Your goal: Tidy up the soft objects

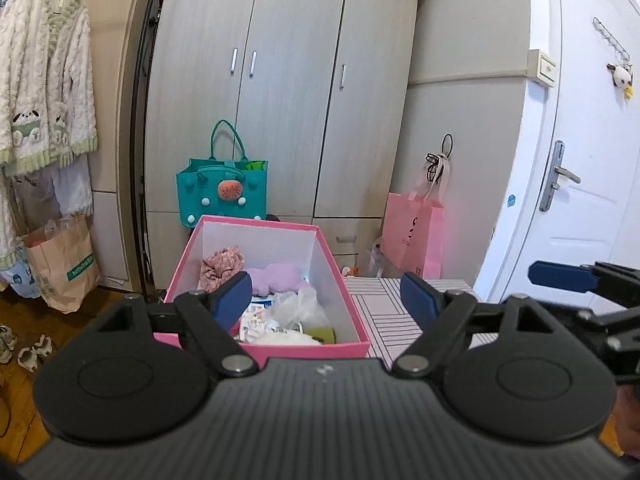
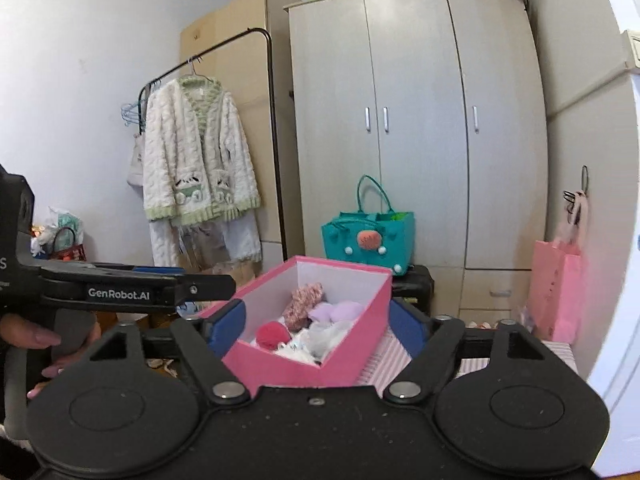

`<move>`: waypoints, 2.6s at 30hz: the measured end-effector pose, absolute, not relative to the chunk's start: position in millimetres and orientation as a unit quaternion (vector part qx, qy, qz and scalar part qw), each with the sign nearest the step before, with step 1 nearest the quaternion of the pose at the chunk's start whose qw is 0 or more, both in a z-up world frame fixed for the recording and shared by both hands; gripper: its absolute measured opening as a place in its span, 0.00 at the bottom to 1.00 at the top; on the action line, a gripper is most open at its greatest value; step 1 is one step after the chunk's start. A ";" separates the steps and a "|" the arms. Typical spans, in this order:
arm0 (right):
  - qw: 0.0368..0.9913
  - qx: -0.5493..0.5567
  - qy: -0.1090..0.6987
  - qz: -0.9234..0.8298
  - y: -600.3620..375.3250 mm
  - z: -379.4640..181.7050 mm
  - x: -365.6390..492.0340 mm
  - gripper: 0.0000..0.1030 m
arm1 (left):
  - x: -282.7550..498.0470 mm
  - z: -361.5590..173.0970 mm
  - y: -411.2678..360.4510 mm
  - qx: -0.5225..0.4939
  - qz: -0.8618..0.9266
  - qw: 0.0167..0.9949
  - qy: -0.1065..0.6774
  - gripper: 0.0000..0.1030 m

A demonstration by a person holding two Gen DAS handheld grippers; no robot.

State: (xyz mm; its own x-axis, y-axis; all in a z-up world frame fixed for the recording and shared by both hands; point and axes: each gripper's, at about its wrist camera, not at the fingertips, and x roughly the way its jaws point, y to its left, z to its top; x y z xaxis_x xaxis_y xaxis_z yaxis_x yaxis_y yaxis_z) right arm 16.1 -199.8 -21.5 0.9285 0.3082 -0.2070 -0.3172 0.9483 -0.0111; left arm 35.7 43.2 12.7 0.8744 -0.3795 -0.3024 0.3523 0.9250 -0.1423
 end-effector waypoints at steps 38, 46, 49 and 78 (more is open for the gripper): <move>0.989 -0.023 0.130 -0.059 -218.6 -51.1 -27.7 1.00 | 7.4 -24.7 12.4 0.025 -0.072 0.980 0.185 1.00; 0.990 -0.020 0.121 -0.069 -218.1 -50.5 -30.9 1.00 | 3.0 -24.0 11.9 0.029 -0.073 0.981 0.177 1.00; 0.989 -0.021 0.124 -0.078 -217.7 -52.9 -29.2 1.00 | 3.7 -24.1 10.9 0.034 -0.069 0.981 0.178 1.00; 0.984 -0.037 0.134 -0.108 -219.8 -62.9 -20.8 1.00 | 9.8 -30.9 8.6 0.038 -0.066 0.980 0.182 1.00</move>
